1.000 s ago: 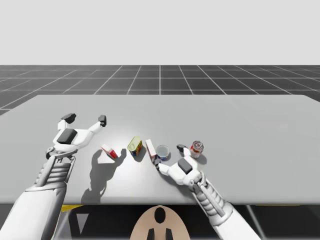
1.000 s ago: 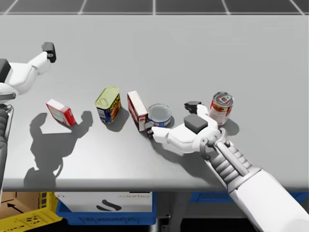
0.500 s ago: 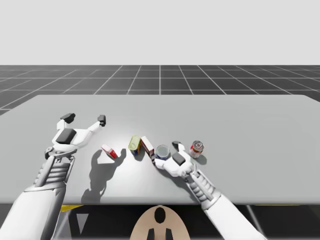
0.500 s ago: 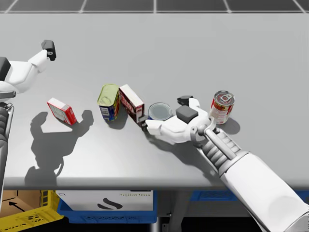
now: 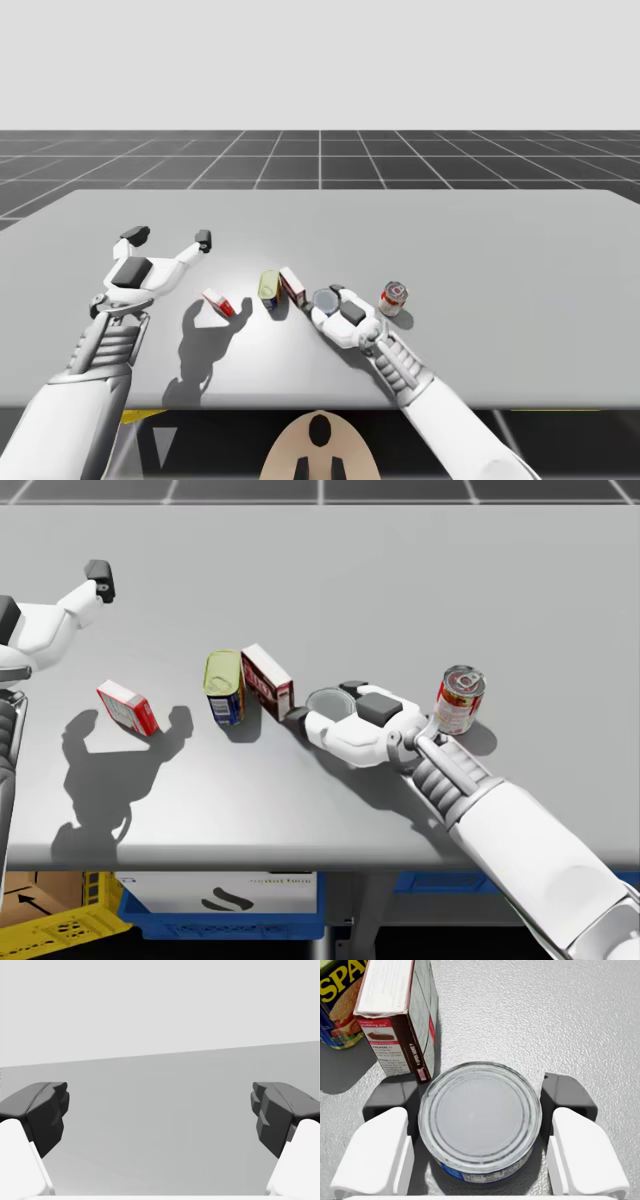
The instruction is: Lift the tuna fish can off the table.
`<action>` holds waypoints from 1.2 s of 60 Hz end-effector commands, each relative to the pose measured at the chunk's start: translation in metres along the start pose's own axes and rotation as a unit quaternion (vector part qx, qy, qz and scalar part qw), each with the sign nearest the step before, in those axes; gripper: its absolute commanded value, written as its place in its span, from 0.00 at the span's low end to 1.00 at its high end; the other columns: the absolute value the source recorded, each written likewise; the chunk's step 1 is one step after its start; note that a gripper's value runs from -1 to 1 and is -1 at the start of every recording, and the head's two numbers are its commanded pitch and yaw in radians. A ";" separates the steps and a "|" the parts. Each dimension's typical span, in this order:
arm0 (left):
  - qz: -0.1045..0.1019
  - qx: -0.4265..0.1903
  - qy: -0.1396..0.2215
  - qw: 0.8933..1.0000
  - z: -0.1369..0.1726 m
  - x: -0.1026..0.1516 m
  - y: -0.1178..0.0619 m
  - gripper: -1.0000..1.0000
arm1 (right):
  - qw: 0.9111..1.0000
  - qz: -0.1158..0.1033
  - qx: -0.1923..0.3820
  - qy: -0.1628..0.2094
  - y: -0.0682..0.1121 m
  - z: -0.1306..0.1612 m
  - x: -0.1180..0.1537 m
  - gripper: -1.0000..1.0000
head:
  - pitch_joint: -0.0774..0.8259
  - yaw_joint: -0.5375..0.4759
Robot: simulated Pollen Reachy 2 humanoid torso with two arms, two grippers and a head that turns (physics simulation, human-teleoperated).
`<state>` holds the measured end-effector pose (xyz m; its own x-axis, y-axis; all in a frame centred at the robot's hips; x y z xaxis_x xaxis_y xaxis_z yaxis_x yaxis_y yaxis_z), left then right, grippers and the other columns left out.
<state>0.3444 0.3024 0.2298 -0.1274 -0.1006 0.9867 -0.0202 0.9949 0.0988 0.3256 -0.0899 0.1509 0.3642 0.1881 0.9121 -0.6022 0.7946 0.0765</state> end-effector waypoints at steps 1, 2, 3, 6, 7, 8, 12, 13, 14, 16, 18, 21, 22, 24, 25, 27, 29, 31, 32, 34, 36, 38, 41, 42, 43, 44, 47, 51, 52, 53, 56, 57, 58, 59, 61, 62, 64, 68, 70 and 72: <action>-0.005 0.002 -0.001 1.000 0.000 -0.001 -0.001 0.00 | 0.997 -0.054 0.047 -0.006 0.038 -0.015 -0.003 1.00 | 0.89 0.53; -0.005 0.002 -0.001 1.000 0.000 -0.001 -0.001 0.00 | 0.997 -0.054 0.047 -0.005 0.038 -0.015 -0.003 1.00 | 0.88 0.53; -0.005 0.002 -0.001 1.000 0.000 -0.001 -0.001 0.00 | 0.997 -0.054 0.048 -0.005 0.038 -0.015 -0.003 1.00 | 0.88 0.53; -0.006 0.001 0.000 1.000 0.000 -0.001 -0.001 0.00 | 0.997 -0.054 0.048 -0.005 0.038 -0.015 -0.003 1.00 | 0.86 0.53; -0.006 0.001 0.000 1.000 0.000 -0.001 -0.001 0.00 | 0.997 -0.054 0.049 -0.005 0.038 -0.014 -0.003 1.00 | 0.86 0.53; -0.005 0.001 0.000 1.000 0.000 -0.001 -0.001 0.00 | 0.997 -0.053 0.050 -0.005 0.038 -0.014 -0.003 1.00 | 0.84 0.54; -0.005 0.001 0.001 1.000 0.000 -0.002 -0.001 0.00 | 0.997 -0.053 0.051 -0.005 0.038 -0.014 -0.003 1.00 | 0.79 0.54; -0.005 0.001 0.001 1.000 0.000 -0.002 -0.001 0.00 | 0.997 -0.053 0.051 -0.005 0.038 -0.013 -0.002 1.00 | 0.78 0.54; -0.005 0.001 0.001 1.000 0.000 -0.002 -0.002 0.00 | 0.997 -0.053 0.051 -0.005 0.038 -0.013 -0.002 1.00 | 0.77 0.54; -0.005 0.001 0.002 1.000 0.000 -0.002 -0.002 0.00 | 0.997 -0.052 0.052 -0.005 0.038 -0.013 -0.003 1.00 | 0.73 0.55; -0.007 0.001 0.003 1.000 -0.001 -0.003 -0.002 0.00 | 0.997 -0.051 0.053 -0.004 0.038 -0.013 -0.003 1.00 | 0.70 0.55; -0.008 0.000 0.003 1.000 -0.001 -0.004 -0.003 0.00 | 0.997 -0.050 0.053 -0.004 0.038 -0.013 -0.003 1.00 | 0.64 0.55; -0.009 0.000 0.004 1.000 -0.001 -0.004 -0.003 0.00 | 0.997 -0.049 0.054 -0.004 0.038 -0.013 -0.003 1.00 | 0.60 0.55; -0.009 0.000 0.004 1.000 -0.002 -0.005 -0.003 0.00 | 0.997 -0.048 0.054 -0.004 0.039 -0.013 -0.004 1.00 | 0.58 0.55; -0.009 0.000 0.005 1.000 -0.002 -0.005 -0.003 0.00 | 0.997 -0.048 0.055 -0.004 0.039 -0.012 -0.004 1.00 | 0.55 0.55; -0.009 0.000 0.006 1.000 -0.002 -0.005 -0.003 0.00 | 0.997 -0.048 0.056 -0.003 0.039 -0.012 -0.004 1.00 | 0.53 0.55; -0.009 0.001 0.006 1.000 -0.002 -0.006 -0.003 0.00 | 0.997 -0.047 0.056 -0.003 0.040 -0.012 -0.004 1.00 | 0.49 0.54; -0.009 0.001 0.006 1.000 -0.002 -0.006 -0.003 0.00 | 0.997 -0.047 0.057 -0.003 0.040 -0.012 -0.004 1.00 | 0.48 0.54; -0.009 0.001 0.006 1.000 -0.002 -0.006 -0.003 0.00 | 0.997 -0.047 0.057 -0.003 0.040 -0.012 -0.004 1.00 | 0.47 0.54; -0.010 0.001 0.007 1.000 -0.002 -0.006 -0.004 0.00 | 0.997 -0.046 0.058 -0.004 0.040 -0.011 -0.004 1.00 | 0.45 0.54; -0.010 0.001 0.007 1.000 -0.002 -0.007 -0.004 0.00 | 0.997 -0.045 0.058 -0.006 0.040 -0.011 -0.003 1.00 | 0.44 0.54; -0.010 0.001 0.007 1.000 -0.003 -0.007 -0.004 0.00 | 0.997 -0.045 0.057 -0.010 0.040 -0.009 0.000 1.00 | 0.43 0.54; -0.010 0.002 0.007 1.000 -0.003 -0.007 -0.004 0.00 | 0.997 -0.042 0.056 -0.020 0.040 -0.005 0.006 1.00 | 0.42 0.54; -0.010 0.002 0.007 1.000 -0.003 -0.007 -0.004 0.00 | 0.997 -0.041 0.056 -0.023 0.039 -0.004 0.008 1.00 | 0.42 0.54; -0.010 0.002 0.008 1.000 -0.003 -0.007 -0.004 0.00 | 0.997 -0.039 0.054 -0.032 0.039 0.000 0.014 1.00 | 0.42 0.54; -0.010 0.002 0.008 1.000 -0.003 -0.007 -0.004 0.00 | 0.997 -0.038 0.053 -0.036 0.039 0.001 0.016 1.00 | 0.42 0.54; -0.009 0.003 0.007 1.000 -0.004 -0.007 -0.003 0.00 | 0.997 -0.032 0.054 -0.053 0.039 0.009 0.028 1.00 | 0.42 0.54; -0.009 0.004 0.007 1.000 -0.004 -0.007 -0.003 0.00 | 0.996 -0.021 0.053 -0.072 0.041 0.021 0.044 1.00 | 0.41 0.54; -0.009 0.004 0.007 1.000 -0.004 -0.007 -0.003 0.00 | 0.996 -0.018 0.052 -0.076 0.041 0.022 0.047 1.00 | 0.41 0.54; -0.009 0.004 0.007 1.000 -0.004 -0.007 -0.003 0.00 | 0.995 -0.014 0.052 -0.082 0.042 0.026 0.052 1.00 | 0.41 0.54; -0.008 0.004 0.007 1.000 -0.004 -0.007 -0.003 0.00 | 0.994 -0.005 0.052 -0.098 0.043 0.035 0.067 1.00 | 0.41 0.54; -0.008 0.004 0.007 1.000 -0.004 -0.006 -0.003 0.00 | 0.993 -0.003 0.052 -0.101 0.043 0.037 0.069 1.00 | 0.41 0.54; -0.008 0.004 0.007 1.000 -0.004 -0.006 -0.003 0.00 | 0.993 -0.002 0.052 -0.104 0.043 0.039 0.072 1.00 | 0.41 0.54; -0.008 0.005 0.006 1.000 -0.004 -0.006 -0.002 0.00 | 0.993 0.001 0.052 -0.110 0.043 0.043 0.077 1.00 | 0.41 0.54; -0.007 0.006 0.006 1.000 -0.004 -0.005 -0.002 0.00 | 0.991 0.007 0.051 -0.120 0.043 0.048 0.084 1.00 | 0.41 0.54; -0.006 0.007 0.005 1.000 -0.004 -0.005 -0.001 0.00 | 0.991 0.009 0.050 -0.127 0.042 0.051 0.089 1.00 | 0.41 0.54; -0.004 0.008 0.005 1.000 -0.004 -0.004 0.000 0.00 | 0.989 0.013 0.047 -0.138 0.042 0.056 0.097 1.00 | 0.41 0.54; -0.002 0.010 0.004 1.000 -0.004 -0.003 0.001 0.00 | 0.985 0.022 0.040 -0.165 0.040 0.067 0.115 1.00 | 0.41 0.55; -0.002 0.010 0.004 1.000 -0.003 -0.003 0.001 0.00 | 0.982 0.028 0.035 -0.184 0.040 0.076 0.128 1.00 | 0.41 0.55; -0.001 0.010 0.004 1.000 -0.003 -0.003 0.001 0.00 | 0.980 0.032 0.031 -0.195 0.040 0.080 0.134 1.00 | 0.41 0.55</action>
<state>0.3484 0.3023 0.2259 -0.1170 -0.1085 0.9872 -0.0366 0.9938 0.1049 0.2974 -0.0840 0.2556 0.1620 0.0747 0.9840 -0.6545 0.7543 0.0505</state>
